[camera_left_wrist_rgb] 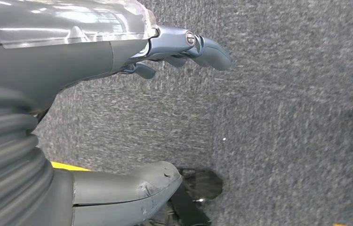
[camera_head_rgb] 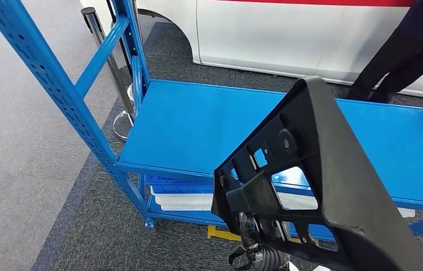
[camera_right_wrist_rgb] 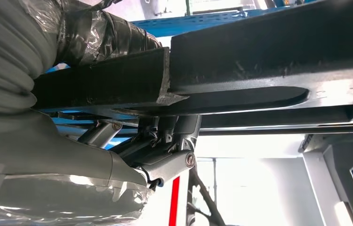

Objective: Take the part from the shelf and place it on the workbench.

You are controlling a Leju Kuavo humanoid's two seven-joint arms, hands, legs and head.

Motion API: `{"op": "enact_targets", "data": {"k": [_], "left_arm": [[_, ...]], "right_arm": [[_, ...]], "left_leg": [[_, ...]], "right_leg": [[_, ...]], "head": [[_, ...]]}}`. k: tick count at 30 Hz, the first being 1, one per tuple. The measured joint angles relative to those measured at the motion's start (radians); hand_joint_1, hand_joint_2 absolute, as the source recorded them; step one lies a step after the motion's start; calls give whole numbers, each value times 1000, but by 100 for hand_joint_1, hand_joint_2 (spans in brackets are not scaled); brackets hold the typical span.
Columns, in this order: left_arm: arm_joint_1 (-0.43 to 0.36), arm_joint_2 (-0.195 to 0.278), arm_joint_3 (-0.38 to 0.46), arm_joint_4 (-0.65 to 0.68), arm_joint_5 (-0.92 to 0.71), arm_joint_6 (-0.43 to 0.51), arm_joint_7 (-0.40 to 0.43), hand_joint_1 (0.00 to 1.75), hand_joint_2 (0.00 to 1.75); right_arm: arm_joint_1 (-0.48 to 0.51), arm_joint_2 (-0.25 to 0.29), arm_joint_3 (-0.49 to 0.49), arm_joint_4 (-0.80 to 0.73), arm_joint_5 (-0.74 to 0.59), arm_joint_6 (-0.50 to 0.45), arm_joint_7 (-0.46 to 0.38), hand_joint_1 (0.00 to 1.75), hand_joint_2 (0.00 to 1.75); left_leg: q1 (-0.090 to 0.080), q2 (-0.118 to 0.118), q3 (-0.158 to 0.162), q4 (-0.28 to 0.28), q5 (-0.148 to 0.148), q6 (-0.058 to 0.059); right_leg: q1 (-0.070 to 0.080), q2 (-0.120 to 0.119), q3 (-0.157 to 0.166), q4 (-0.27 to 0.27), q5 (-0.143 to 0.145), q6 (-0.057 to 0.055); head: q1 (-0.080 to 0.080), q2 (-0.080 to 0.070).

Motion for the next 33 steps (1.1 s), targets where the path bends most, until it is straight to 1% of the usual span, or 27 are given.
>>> {"op": "enact_targets", "data": {"k": [1,2,3,5,6,7,9,10,11,12,14,15,16,17,18,19,20,21,23,25,26,27,29,30,31,32,33], "left_arm": [[0,0,1,0,-1,1,0,0,175],[0,-1,1,0,-1,1,0,0,175],[0,-2,2,0,-2,2,0,0,175],[1,-4,3,0,-2,5,0,0,175],[1,-6,3,0,-2,6,0,0,175],[2,-7,4,1,-2,7,0,0,175],[1,-9,5,1,-2,9,0,0,175],[1,-9,6,1,-2,9,0,0,175],[1,-10,8,1,-2,9,0,0,175],[2,-9,9,1,-2,10,0,0,175],[4,-9,10,2,-2,10,0,0,175],[5,-9,10,2,-2,10,1,0,175],[5,-9,10,2,-3,10,1,0,175],[4,-9,11,2,-3,10,1,0,175],[3,-9,11,2,-3,10,1,0,175],[2,-8,12,2,-3,10,1,0,175],[1,-8,13,2,-3,9,1,0,175],[2,-9,15,2,-3,9,1,0,175],[3,-9,19,2,-1,6,-1,0,175],[3,-10,23,2,2,4,-1,0,175],[3,-11,25,2,5,4,-1,0,175],[3,-11,27,3,7,4,0,0,175],[7,-12,35,3,15,5,1,0,175],[9,-12,40,3,18,6,1,0,175],[11,-12,45,3,22,6,1,0,175],[11,-12,49,3,24,7,1,0,175],[11,-12,53,3,26,6,1,0,175]], "right_arm": [[5,0,-1,0,-10,3,-4,175,175],[11,0,-3,0,-23,7,-8,175,175],[16,0,-6,0,-36,12,-12,175,175],[24,0,-13,0,-57,19,-19,175,175],[27,0,-16,0,-64,21,-22,175,175],[29,0,-19,0,-68,21,-25,175,175],[35,0,-23,0,-71,21,-28,175,175],[38,0,-24,0,-71,22,-29,175,175],[40,0,-25,0,-72,22,-29,175,175],[41,1,-25,0,-72,22,-29,175,175],[43,2,-25,0,-72,22,-29,175,175],[43,2,-25,0,-72,21,-30,175,175],[45,2,-26,0,-70,19,-32,175,175],[49,2,-27,0,-64,14,-35,175,175],[54,2,-29,1,-55,6,-39,175,175],[60,2,-33,1,-45,-3,-43,175,175],[65,2,-37,1,-35,-13,-47,175,175],[71,3,-41,1,-27,-20,-49,175,175],[82,4,-48,1,-18,-32,-50,175,175],[99,5,-58,0,-12,-44,-51,175,175],[109,5,-65,-1,-7,-53,-51,175,175],[118,6,-73,-3,3,-65,-51,175,175],[135,10,-93,-6,37,-102,-52,175,175],[145,13,-106,-7,52,-119,-52,175,175],[157,18,-119,-7,63,-132,-52,175,175],[169,22,-134,-7,69,-139,-52,175,175],[181,27,-149,-7,71,-142,-52,175,175]], "left_leg": [[-3,8,-7,1,4,1],[-5,15,-13,2,9,1],[-7,22,-19,3,13,0],[-11,37,-25,5,21,-5],[-12,44,-24,5,25,-9],[-12,51,-23,5,30,-13],[-11,68,-21,1,40,-26],[-10,65,-24,4,35,-33],[-9,51,-29,17,14,-41],[-8,29,-40,49,-25,-47],[-4,-14,-66,160,-127,-56],[-2,-23,-73,214,-160,-59],[0,-26,-70,247,-169,-61],[2,-28,-51,249,-155,-62],[4,-32,-18,217,-128,-62],[6,-44,28,158,-102,-61],[7,-67,78,88,-92,-58],[8,-88,116,30,-92,-55],[5,-109,145,-28,-107,-47],[6,-87,139,-34,-100,-34],[6,-74,137,-36,-94,-25],[8,-60,133,-39,-88,-16],[6,-30,124,-39,-81,-7],[4,-14,120,-38,-79,-6],[4,2,117,-37,-77,-6],[3,16,114,-36,-77,-6],[3,29,113,-34,-77,-7]], "right_leg": [[0,-1,1,21,-5,0],[1,-3,22,4,10,-1],[2,-11,64,-52,36,-5],[10,-52,161,-195,76,-19],[17,-70,190,-244,87,-26],[22,-81,201,-266,89,-31],[26,-67,192,-275,104,-41],[23,-58,186,-279,114,-47],[19,-47,176,-283,127,-54],[15,-38,165,-287,140,-60],[12,-16,136,-286,163,-67],[12,-4,121,-283,173,-67],[12,8,105,-280,183,-66],[11,19,89,-275,192,-63],[9,31,73,-269,199,-59],[7,42,59,-262,205,-54],[7,53,46,-254,210,-48],[6,62,35,-248,215,-42],[7,81,22,-241,228,-29],[5,91,17,-240,238,-15],[5,78,10,-229,228,-10],[4,57,-3,-199,204,-5],[3,14,-49,-81,126,4],[1,6,-71,-17,94,8],[0,2,-80,25,77,11],[0,-1,-72,32,79,12],[0,-7,-42,-3,98,11]], "head": [[0,0],[0,0],[0,0],[-1,0],[-1,0],[0,0],[0,0],[1,0],[0,0],[0,0],[0,0],[0,0],[0,0],[0,0],[0,0],[0,0],[0,0],[0,0],[0,0],[-1,0],[0,0],[0,0],[0,0],[0,0],[0,0],[0,0],[0,0]]}}
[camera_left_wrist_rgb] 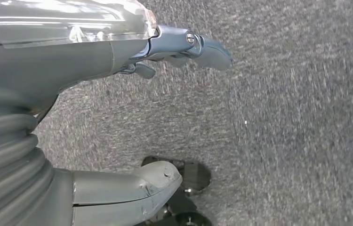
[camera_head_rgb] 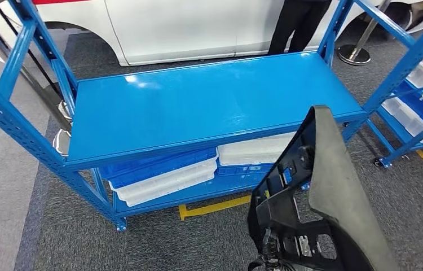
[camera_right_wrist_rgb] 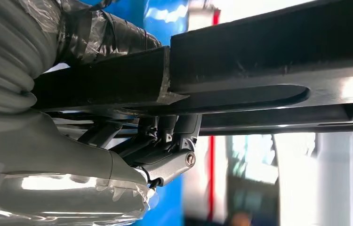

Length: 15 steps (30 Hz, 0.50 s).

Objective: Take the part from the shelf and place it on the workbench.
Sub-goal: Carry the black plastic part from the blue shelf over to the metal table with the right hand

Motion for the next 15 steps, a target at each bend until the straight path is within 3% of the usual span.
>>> {"op": "enact_targets", "data": {"k": [3,5,7,9,11,13,14,15], "left_arm": [[-1,-4,9,0,1,-5,0,0,175],[-4,-5,14,0,1,-12,0,0,175],[-9,-6,16,0,0,-16,-1,0,175],[-11,-6,18,0,-1,-16,-3,0,175],[-8,-6,21,0,-2,-16,-8,0,175],[-4,-6,23,0,-6,-17,-12,0,175],[-2,-6,24,0,-8,-17,-12,0,175],[-2,-6,24,0,-9,-17,-13,0,175]], "right_arm": [[23,16,-40,0,3,3,0,175,175],[35,31,-63,0,11,12,0,175,175],[49,48,-88,0,20,18,0,175,175],[58,63,-108,-1,26,19,0,175,175],[61,79,-122,-2,30,19,0,175,175],[66,93,-139,-2,34,20,0,175,175],[69,99,-148,-2,36,21,0,175,175],[73,104,-156,-2,38,23,0,175,175]], "left_leg": [[-5,32,3,5,-5,-10],[-10,49,4,7,-8,-19],[-11,60,6,9,-12,-29],[-7,20,-8,47,-44,-39],[-3,-38,-57,160,-109,-46],[-1,-56,-114,280,-152,-49],[0,-57,-123,296,-144,-50],[2,-60,-116,274,-116,-51]], "right_leg": [[10,-52,124,-195,58,-20],[20,-71,142,-238,57,-36],[19,-54,137,-243,61,-49],[13,-34,134,-250,68,-64],[10,-12,128,-252,74,-74],[10,15,122,-249,76,-77],[10,29,121,-247,77,-77],[10,44,120,-243,77,-77]], "head": [[0,0],[0,0],[0,0],[0,0],[-1,0],[-1,0],[-1,0],[-1,0]]}}
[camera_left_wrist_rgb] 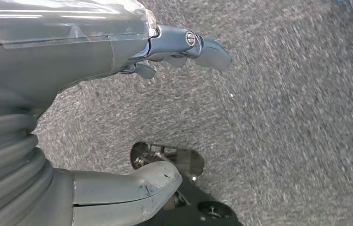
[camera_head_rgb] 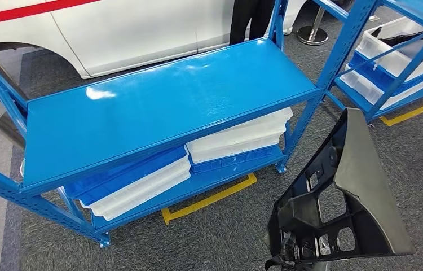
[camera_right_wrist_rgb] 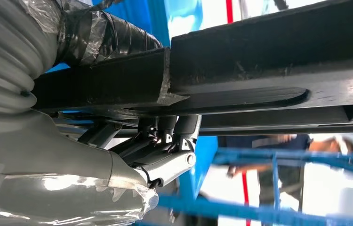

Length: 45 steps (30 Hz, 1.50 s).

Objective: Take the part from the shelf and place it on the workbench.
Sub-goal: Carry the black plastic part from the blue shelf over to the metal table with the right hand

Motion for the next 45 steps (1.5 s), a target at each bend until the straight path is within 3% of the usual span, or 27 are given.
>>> {"op": "enact_targets", "data": {"k": [1,3,5,7,9,11,12,14,15,17,19,20,22,23,25,27,29,30,31,33,35,36,38,40,42,44,45], "left_arm": [[0,0,0,0,-2,0,0,0,175],[1,0,0,0,-6,3,1,0,175],[1,0,0,0,-11,8,4,0,175],[1,-1,0,0,-14,15,5,0,175],[0,-1,1,0,-20,22,4,0,175],[0,-1,1,0,-26,26,3,0,175],[2,-1,1,0,-28,27,2,0,175],[4,0,1,0,-30,29,2,0,175],[3,0,1,0,-32,31,2,0,175],[1,-1,1,0,-39,37,1,0,175],[-1,-1,1,0,-48,42,-2,0,175],[-2,-2,1,0,-51,44,-3,0,175],[-6,-2,1,0,-55,46,-5,0,175],[-8,-2,1,0,-57,47,-6,0,175],[-9,-1,1,0,-60,48,-7,0,175],[-5,-1,1,0,-60,49,-7,0,175],[-1,-1,1,0,-61,49,-7,0,175],[1,-1,1,0,-61,49,-7,0,175],[1,-1,1,0,-61,49,-7,0,175],[2,-1,1,0,-61,48,-7,0,175],[2,-1,1,0,-62,45,-6,0,175],[2,-1,1,0,-62,44,-6,0,175],[2,-1,1,0,-61,44,-6,0,175],[0,-2,1,0,-62,42,-6,0,175],[1,-3,1,0,-62,38,-5,0,175],[4,-3,1,0,-61,29,-1,0,175],[4,-3,1,0,-60,24,2,0,175]], "right_arm": [[3,4,-6,0,2,1,0,175,175],[6,14,-17,0,10,5,0,175,175],[9,24,-27,-1,20,15,0,175,175],[16,34,-39,-4,27,34,0,175,175],[25,42,-53,-11,28,67,0,175,175],[27,48,-64,-19,22,103,0,175,175],[28,51,-68,-20,18,117,0,175,175],[32,54,-75,-21,13,132,0,175,175],[34,55,-78,-21,11,139,0,175,175],[38,58,-88,-25,4,154,0,175,175],[39,66,-97,-31,0,171,0,175,175],[40,71,-102,-34,0,179,0,175,175],[43,81,-117,-39,0,191,0,175,175],[45,86,-125,-41,1,196,0,175,175],[46,96,-136,-47,2,200,0,175,175],[46,104,-142,-49,2,203,0,175,175],[46,107,-147,-49,2,205,0,175,175],[47,108,-150,-49,2,205,0,175,175],[47,110,-153,-49,1,206,0,175,175],[47,112,-158,-49,0,206,0,175,175],[47,113,-162,-49,0,206,0,175,175],[47,113,-164,-49,0,206,0,175,175],[51,114,-167,-49,0,206,0,175,175],[53,115,-170,-50,0,206,0,175,175],[52,115,-172,-51,0,206,0,175,175],[52,115,-173,-50,0,207,0,175,175],[53,115,-173,-49,0,208,0,175,175]], "left_leg": [[2,-7,23,-56,41,0],[8,-55,72,-178,99,3],[8,-91,89,-229,107,9],[8,-77,88,-237,110,20],[11,-50,90,-247,120,35],[10,-19,89,-253,125,44],[8,-1,88,-253,126,46],[6,31,87,-252,125,46],[5,45,87,-252,124,45],[5,68,91,-252,121,42],[1,86,95,-252,117,34],[-1,93,97,-252,115,30],[-3,107,102,-255,114,20],[-3,99,103,-253,109,15],[0,53,85,-202,70,7],[2,10,30,-79,3,4],[3,2,-18,20,-25,1],[4,1,-21,20,-9,0],[6,-3,-6,-19,25,-1],[12,-43,45,-147,94,-1],[15,-87,71,-219,115,1],[13,-96,72,-225,111,4],[13,-72,74,-231,117,16],[15,-44,77,-240,125,31],[11,-13,78,-244,126,38],[7,19,78,-243,124,40],[6,33,79,-243,123,40]], "right_leg": [[0,14,0,4,0,1],[-1,41,-6,15,-2,8],[-2,66,-20,22,3,23],[-4,88,-31,21,12,40],[-1,58,-47,46,-4,50],[0,-5,-92,143,-63,58],[-2,-23,-122,209,-95,63],[-7,-36,-153,288,-118,69],[-8,-39,-142,275,-104,69],[-6,-65,-66,148,-46,63],[4,-99,-1,31,-16,49],[9,-106,9,9,-15,42],[11,-91,7,3,-14,29],[8,-82,7,-2,-11,23],[1,-63,10,-14,-2,10],[-1,-43,8,-16,1,3],[0,-17,6,-12,1,2],[0,-2,5,-9,0,3],[-1,13,5,-5,-1,4],[-1,40,1,8,-6,12],[-1,64,-11,21,-7,24],[-2,75,-17,23,-4,31],[-6,91,-25,22,1,44],[-4,50,-47,62,-24,53],[-2,-12,-101,177,-87,59],[-6,-33,-153,284,-125,64],[-7,-37,-155,292,-118,65]], "head": [[0,0],[0,0],[0,0],[0,0],[1,0],[3,0],[3,0],[3,0],[3,0],[3,0],[3,0],[3,0],[3,0],[3,0],[3,0],[3,0],[3,0],[3,0],[3,0],[3,0],[3,0],[3,0],[3,0],[4,0],[5,0],[4,0],[4,0]]}}
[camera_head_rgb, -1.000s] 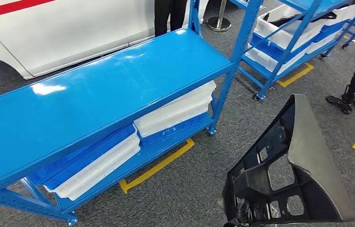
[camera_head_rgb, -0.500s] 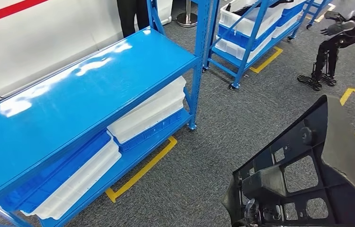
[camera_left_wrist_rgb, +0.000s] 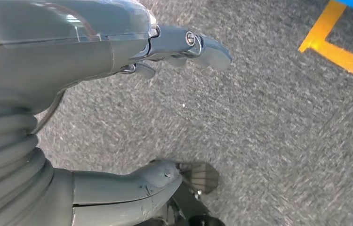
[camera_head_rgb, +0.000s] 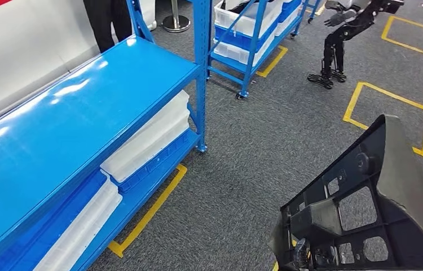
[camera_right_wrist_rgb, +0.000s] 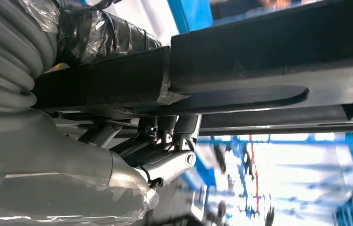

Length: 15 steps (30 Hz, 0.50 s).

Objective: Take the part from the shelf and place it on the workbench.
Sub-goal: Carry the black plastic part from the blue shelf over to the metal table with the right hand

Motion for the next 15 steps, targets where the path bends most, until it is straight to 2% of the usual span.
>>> {"op": "enact_targets", "data": {"k": [1,2,4,5,6,8,9,10,12,13,14,15], "left_arm": [[-1,0,0,0,1,-5,3,0,175],[-2,-1,0,0,1,-8,6,0,175],[-5,-2,0,0,1,-13,9,0,175],[-6,-3,0,0,1,-14,10,0,175],[-7,-4,0,0,1,-16,11,0,175],[-10,-5,0,0,1,-17,11,0,175],[-11,-6,0,0,1,-18,11,0,175],[-12,-6,0,0,1,-18,11,0,175],[-11,-6,0,0,1,-19,11,0,175],[-9,-6,0,0,1,-19,12,0,175],[-7,-6,0,0,1,-20,13,0,175],[-5,-6,0,0,1,-22,14,0,175]], "right_arm": [[0,0,-1,1,0,0,0,175,175],[1,0,-2,2,1,0,0,175,175],[-1,0,-2,3,2,0,0,175,175],[-2,0,-3,3,2,0,0,175,175],[-2,0,-4,4,3,0,0,175,175],[0,1,-6,4,3,0,0,175,175],[1,2,-7,4,3,0,0,175,175],[1,3,-8,4,3,0,0,175,175],[-1,6,-9,5,3,0,0,175,175],[-2,7,-9,6,3,0,0,175,175],[-3,8,-9,8,3,0,0,175,175],[-3,8,-10,11,3,0,0,175,175]], "left_leg": [[0,13,2,0,-2,-1],[-1,24,6,0,-5,-3],[-3,42,12,-1,-11,-9],[-5,50,15,-1,-14,-14],[-7,58,17,-3,-16,-18],[-7,71,25,-7,-21,-28],[-7,59,26,-1,-29,-33],[-6,37,19,21,-46,-36],[-4,-16,-28,127,-105,-39],[-4,-27,-63,196,-134,-40],[-4,-32,-92,251,-149,-41],[-4,-33,-107,273,-144,-42]], "right_leg": [[-1,-5,18,-32,25,-1],[0,-17,54,-96,59,-5],[10,-57,126,-227,102,-16],[15,-70,144,-263,107,-22],[21,-73,148,-275,104,-28],[19,-52,148,-283,107,-38],[16,-42,151,-290,110,-45],[12,-32,155,-298,114,-52],[10,-13,159,-304,117,-62],[10,-1,159,-303,117,-64],[11,12,159,-301,116,-65],[11,27,159,-299,115,-65]], "head": [[0,0],[0,0],[0,0],[0,0],[0,0],[0,0],[-1,0],[-1,0],[-1,0],[-1,0],[-1,0],[-1,0]]}}
